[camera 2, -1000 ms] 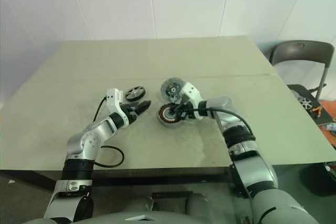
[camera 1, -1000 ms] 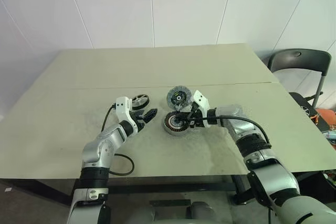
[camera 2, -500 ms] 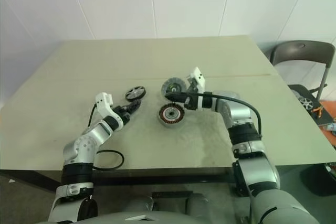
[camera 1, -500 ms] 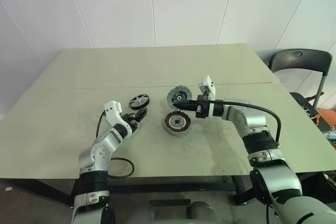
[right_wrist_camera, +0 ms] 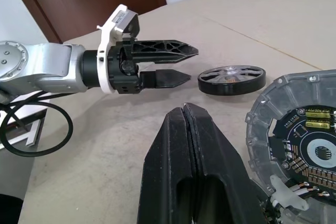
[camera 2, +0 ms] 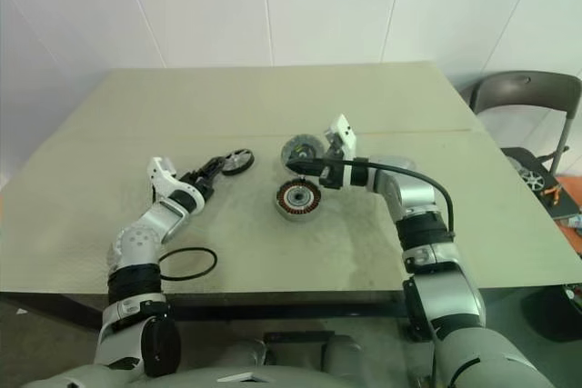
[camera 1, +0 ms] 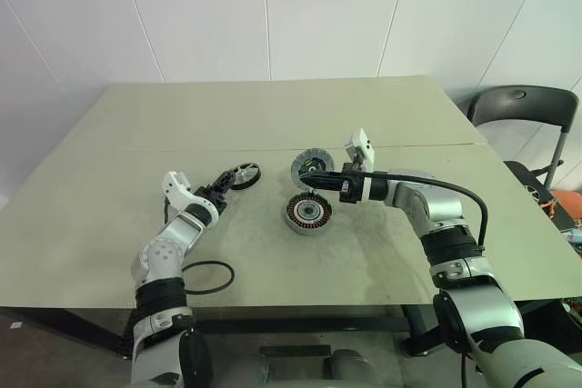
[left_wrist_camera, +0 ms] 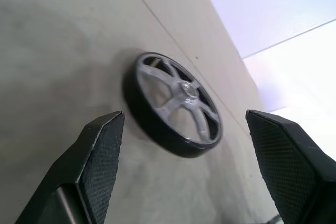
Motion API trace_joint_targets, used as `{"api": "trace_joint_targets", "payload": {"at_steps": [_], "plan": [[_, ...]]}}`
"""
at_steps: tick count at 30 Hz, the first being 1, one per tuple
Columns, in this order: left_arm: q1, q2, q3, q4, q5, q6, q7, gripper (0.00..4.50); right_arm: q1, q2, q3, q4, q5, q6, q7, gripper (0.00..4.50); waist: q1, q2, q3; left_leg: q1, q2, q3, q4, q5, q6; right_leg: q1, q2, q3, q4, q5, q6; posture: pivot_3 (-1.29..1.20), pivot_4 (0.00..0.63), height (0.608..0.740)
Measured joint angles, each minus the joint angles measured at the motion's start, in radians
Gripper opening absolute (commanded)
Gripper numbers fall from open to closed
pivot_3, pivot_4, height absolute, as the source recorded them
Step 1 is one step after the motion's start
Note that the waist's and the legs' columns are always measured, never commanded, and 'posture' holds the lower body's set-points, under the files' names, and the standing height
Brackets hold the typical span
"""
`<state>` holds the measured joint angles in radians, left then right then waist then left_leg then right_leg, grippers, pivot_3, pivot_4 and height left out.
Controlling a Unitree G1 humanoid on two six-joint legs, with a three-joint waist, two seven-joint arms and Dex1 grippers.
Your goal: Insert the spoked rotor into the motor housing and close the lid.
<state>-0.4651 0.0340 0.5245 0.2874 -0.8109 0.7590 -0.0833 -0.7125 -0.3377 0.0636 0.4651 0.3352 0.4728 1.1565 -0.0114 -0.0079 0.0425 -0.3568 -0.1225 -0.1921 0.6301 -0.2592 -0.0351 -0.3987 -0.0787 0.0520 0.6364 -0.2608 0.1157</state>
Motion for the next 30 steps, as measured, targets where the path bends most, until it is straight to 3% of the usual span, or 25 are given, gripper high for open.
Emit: {"api": "trace_joint_targets", "payload": {"at_steps": [18, 21, 28, 30], "plan": [[-0.182, 0.03, 0.042, 0.29, -0.006, 0.007, 0.016, 3.93, 0.0, 0.004, 0.0, 0.0, 0.002, -0.002, -0.026, 0.01, -0.001, 0.0, 0.0, 0.0, 0.0, 0.0, 0.0, 0.0, 0.0, 0.0, 0.0, 0.0, 0.0, 0.0, 0.0, 0.0, 0.0, 0.74], [-0.209, 0.043, 0.052, 0.345, -0.006, -0.016, 0.016, 3.36, 0.0, 0.004, 0.0, 0.0, 0.001, -0.009, -0.035, 0.0, -0.003, 0.0, 0.0, 0.0, 0.0, 0.0, 0.0, 0.0, 0.0, 0.0, 0.0, 0.0, 0.0, 0.0, 0.0, 0.0, 0.0, 0.74], [-0.209, 0.043, 0.064, 0.366, -0.009, -0.02, 0.019, 0.9, 0.0, 0.004, 0.0, 0.0, 0.001, -0.023, -0.049, 0.0, -0.002, 0.0, 0.0, -0.001, 0.0, 0.0, 0.0, 0.0, 0.0, -0.001, 0.0, 0.0, 0.0, 0.0, 0.0, 0.0, 0.0, 0.74], [-0.224, 0.039, 0.065, 0.358, -0.029, -0.017, 0.009, 0.44, 0.0, 0.005, 0.0, 0.0, 0.001, -0.027, -0.051, 0.0, -0.002, 0.0, 0.0, 0.0, 0.0, 0.0, 0.0, 0.0, 0.0, 0.0, 0.0, 0.0, 0.0, 0.0, 0.0, 0.0, 0.0, 0.74]]}}
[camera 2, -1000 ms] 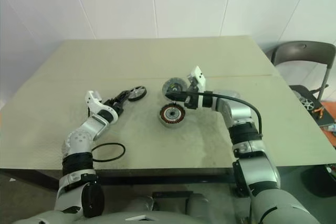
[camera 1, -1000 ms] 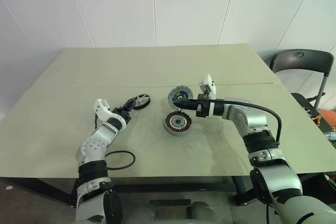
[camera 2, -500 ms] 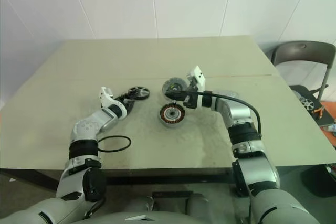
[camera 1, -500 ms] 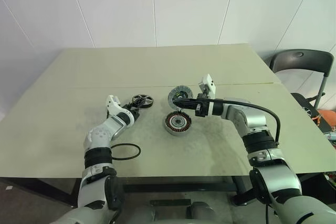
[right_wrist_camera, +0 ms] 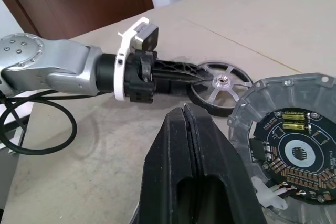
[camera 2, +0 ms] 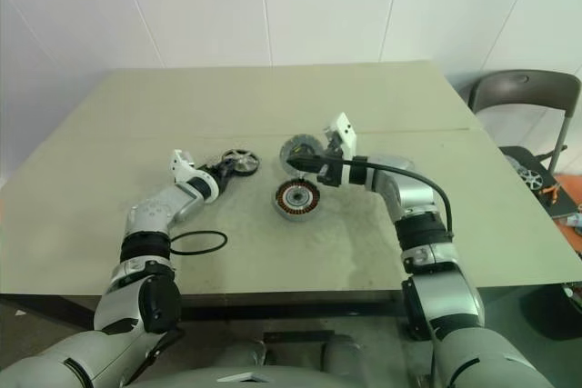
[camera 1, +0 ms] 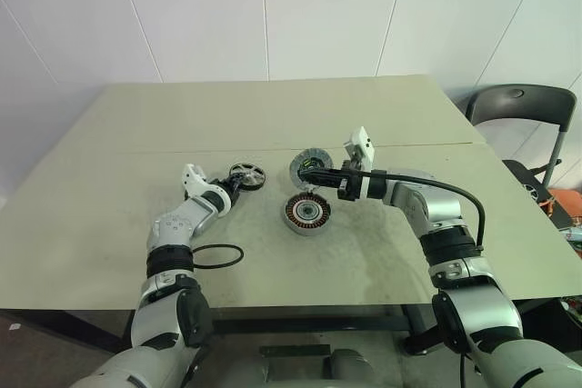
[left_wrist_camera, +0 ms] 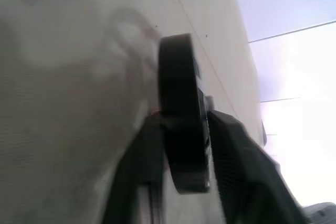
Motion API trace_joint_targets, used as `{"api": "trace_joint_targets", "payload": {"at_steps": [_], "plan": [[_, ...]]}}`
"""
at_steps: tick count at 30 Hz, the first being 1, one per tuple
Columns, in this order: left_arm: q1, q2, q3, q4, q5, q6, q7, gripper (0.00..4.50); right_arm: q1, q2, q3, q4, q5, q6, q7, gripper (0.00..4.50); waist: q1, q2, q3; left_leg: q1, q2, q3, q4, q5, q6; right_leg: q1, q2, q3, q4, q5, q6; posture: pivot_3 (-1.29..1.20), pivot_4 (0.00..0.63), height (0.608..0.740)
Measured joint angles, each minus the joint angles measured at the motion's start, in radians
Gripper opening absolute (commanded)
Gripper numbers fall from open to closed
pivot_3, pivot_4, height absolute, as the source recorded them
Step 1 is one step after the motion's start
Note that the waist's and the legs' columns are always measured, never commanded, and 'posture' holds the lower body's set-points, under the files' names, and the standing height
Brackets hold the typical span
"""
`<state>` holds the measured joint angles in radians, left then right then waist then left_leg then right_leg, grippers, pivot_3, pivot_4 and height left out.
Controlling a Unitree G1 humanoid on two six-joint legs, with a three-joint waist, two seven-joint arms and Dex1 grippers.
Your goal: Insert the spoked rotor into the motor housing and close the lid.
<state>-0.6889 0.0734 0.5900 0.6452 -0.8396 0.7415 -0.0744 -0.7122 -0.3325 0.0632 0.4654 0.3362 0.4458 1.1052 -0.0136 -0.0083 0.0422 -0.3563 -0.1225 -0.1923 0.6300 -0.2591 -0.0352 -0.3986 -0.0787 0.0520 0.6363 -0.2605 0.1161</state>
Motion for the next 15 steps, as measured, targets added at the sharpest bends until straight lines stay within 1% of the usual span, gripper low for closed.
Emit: {"api": "trace_joint_targets", "payload": {"at_steps": [8, 11, 15], "plan": [[0.028, -0.001, 0.009, -0.04, -0.025, 0.031, -0.009, 0.44, 0.0, -0.001, -0.005, 0.0, 0.005, -0.001, 0.0, 0.0, -0.004, 0.0, 0.0, -0.001, 0.0, 0.0, 0.0, 0.0, 0.0, -0.001, 0.0, 0.0, 0.0, 0.0, 0.0, 0.0, 0.0, 0.74], [0.086, -0.018, 0.019, -0.144, -0.1, 0.091, -0.057, 0.44, -0.001, -0.01, -0.041, 0.0, 0.046, 0.017, 0.018, 0.0, -0.003, 0.0, 0.0, -0.003, 0.0, 0.0, 0.0, 0.0, 0.0, -0.003, 0.0, 0.0, 0.0, 0.0, 0.0, 0.0, 0.0, 0.74], [0.181, -0.015, 0.013, -0.328, -0.202, 0.186, -0.12, 0.44, -0.002, -0.066, -0.083, 0.001, 0.082, 0.047, 0.049, 0.0, -0.002, 0.0, 0.0, -0.003, 0.0, 0.0, 0.0, 0.0, 0.0, -0.002, 0.0, 0.0, 0.0, 0.0, 0.0, 0.0, 0.0, 0.74]]}}
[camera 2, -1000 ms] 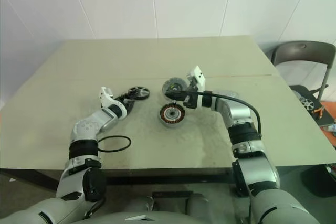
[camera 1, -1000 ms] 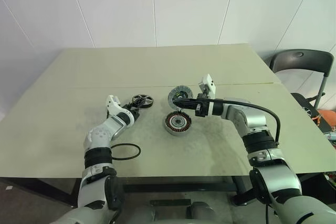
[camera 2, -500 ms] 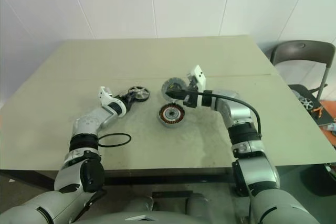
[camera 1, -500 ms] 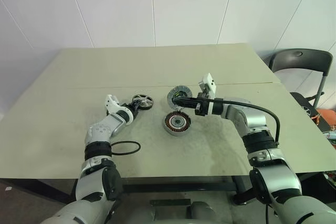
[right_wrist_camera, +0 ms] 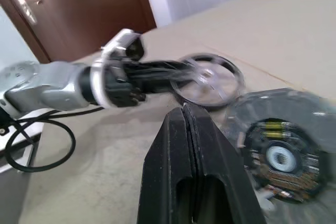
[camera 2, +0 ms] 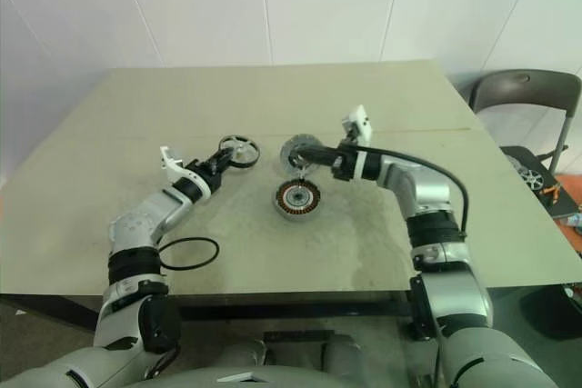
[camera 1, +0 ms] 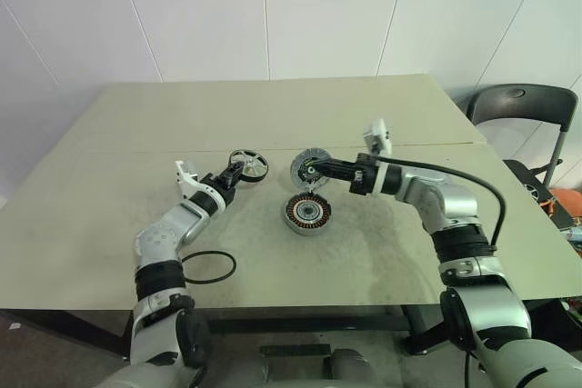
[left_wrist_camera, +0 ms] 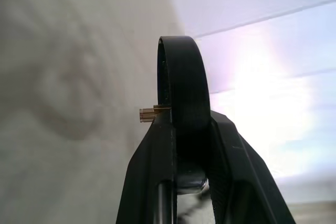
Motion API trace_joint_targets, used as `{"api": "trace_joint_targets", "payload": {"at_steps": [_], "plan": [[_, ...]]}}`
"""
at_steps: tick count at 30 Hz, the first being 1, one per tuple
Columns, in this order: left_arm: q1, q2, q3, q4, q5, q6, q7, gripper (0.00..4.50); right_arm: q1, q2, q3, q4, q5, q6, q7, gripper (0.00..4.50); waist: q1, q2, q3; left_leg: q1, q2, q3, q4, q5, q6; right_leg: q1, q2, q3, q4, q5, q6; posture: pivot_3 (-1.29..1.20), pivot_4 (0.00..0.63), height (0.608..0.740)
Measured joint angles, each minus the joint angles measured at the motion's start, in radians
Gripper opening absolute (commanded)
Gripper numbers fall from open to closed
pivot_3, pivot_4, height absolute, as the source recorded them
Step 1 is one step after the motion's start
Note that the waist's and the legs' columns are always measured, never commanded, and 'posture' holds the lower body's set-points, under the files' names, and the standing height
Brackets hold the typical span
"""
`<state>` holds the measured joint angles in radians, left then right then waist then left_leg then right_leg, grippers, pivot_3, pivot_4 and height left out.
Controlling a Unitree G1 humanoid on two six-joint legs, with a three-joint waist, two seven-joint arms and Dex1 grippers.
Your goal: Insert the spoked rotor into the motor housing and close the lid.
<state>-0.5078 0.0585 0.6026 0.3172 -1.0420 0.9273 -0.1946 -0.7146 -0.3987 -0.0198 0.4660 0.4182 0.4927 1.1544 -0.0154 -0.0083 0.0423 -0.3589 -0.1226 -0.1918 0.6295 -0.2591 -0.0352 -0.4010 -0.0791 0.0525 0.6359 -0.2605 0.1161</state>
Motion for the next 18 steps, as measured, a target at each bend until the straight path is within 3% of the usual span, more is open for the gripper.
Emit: {"api": "trace_joint_targets", "payload": {"at_steps": [8, 18], "plan": [[0.232, 0.009, -0.073, -0.241, -0.145, 0.166, -0.088, 0.44, 0.0, -0.111, -0.042, 0.084, -0.021, -0.006, 0.013, 0.0, 0.003, 0.0, 0.0, 0.002, 0.0, 0.001, 0.001, 0.0, 0.0, 0.003, 0.0, 0.0, 0.0, 0.0, -0.001, 0.0, 0.0, 0.74], [0.194, -0.01, -0.194, -0.182, -0.122, 0.136, -0.133, 0.44, -0.002, -0.118, -0.038, 0.124, -0.053, -0.036, 0.013, 0.0, 0.005, 0.0, 0.0, 0.002, 0.0, 0.001, 0.001, 0.0, 0.0, 0.004, 0.0, 0.0, -0.001, 0.0, -0.001, 0.0, 0.0, 0.74]]}}
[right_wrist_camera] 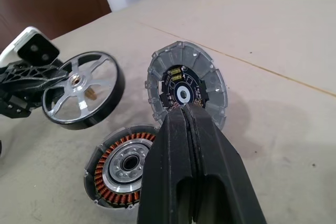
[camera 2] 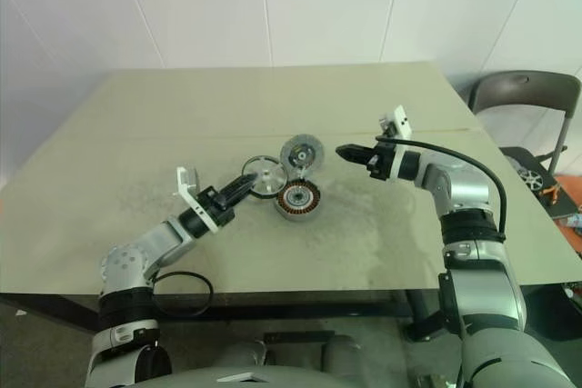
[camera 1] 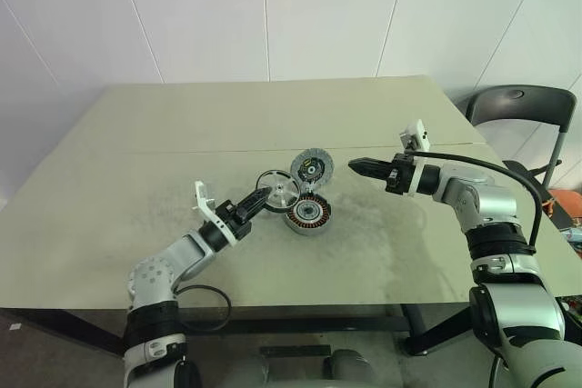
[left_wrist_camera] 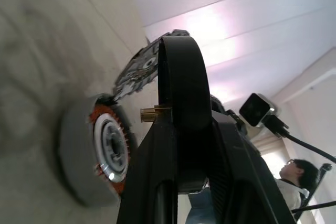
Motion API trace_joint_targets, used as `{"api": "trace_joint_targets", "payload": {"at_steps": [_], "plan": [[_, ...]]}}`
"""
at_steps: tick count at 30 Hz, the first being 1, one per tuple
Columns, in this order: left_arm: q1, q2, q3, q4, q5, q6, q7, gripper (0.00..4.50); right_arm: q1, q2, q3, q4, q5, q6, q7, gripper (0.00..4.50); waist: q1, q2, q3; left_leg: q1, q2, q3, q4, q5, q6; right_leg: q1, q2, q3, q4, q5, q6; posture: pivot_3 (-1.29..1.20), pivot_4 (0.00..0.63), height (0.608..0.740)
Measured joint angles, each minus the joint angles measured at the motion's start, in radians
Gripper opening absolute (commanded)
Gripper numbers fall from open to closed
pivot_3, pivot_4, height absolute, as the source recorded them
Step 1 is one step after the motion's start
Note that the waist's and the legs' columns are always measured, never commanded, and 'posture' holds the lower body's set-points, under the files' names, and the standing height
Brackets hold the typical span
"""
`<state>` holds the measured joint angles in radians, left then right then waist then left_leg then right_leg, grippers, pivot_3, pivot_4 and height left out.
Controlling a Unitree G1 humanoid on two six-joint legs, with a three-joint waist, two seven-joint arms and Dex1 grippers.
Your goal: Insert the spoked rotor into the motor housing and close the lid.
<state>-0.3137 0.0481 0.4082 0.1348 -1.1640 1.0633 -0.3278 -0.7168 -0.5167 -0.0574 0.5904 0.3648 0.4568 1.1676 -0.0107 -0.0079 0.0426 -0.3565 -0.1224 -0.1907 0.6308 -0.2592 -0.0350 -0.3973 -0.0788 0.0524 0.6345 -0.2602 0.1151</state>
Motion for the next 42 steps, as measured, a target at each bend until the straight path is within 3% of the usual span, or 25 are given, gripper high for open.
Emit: {"api": "trace_joint_targets", "payload": {"at_steps": [15, 42], "plan": [[-0.085, -0.01, -0.116, 0.201, 0.133, -0.025, -0.082, 0.44, -0.013, 0.027, 0.006, 0.022, -0.018, -0.014, -0.004, 0.0, -0.001, 0.0, 0.0, -0.001, 0.0, 0.0, 0.0, 0.0, 0.0, 0.0, 0.0, 0.0, -0.001, 0.0, 0.0, 0.0, 0.0, 0.74], [-0.175, -0.004, -0.159, 0.38, 0.276, -0.065, -0.255, 0.44, -0.012, 0.04, 0.006, 0.022, -0.028, -0.02, -0.018, 0.0, 0.0, 0.0, 0.0, 0.001, 0.0, 0.0, 0.0, 0.0, 0.0, 0.001, 0.0, 0.0, -0.001, 0.0, 0.001, 0.0, 0.0, 0.74]]}}
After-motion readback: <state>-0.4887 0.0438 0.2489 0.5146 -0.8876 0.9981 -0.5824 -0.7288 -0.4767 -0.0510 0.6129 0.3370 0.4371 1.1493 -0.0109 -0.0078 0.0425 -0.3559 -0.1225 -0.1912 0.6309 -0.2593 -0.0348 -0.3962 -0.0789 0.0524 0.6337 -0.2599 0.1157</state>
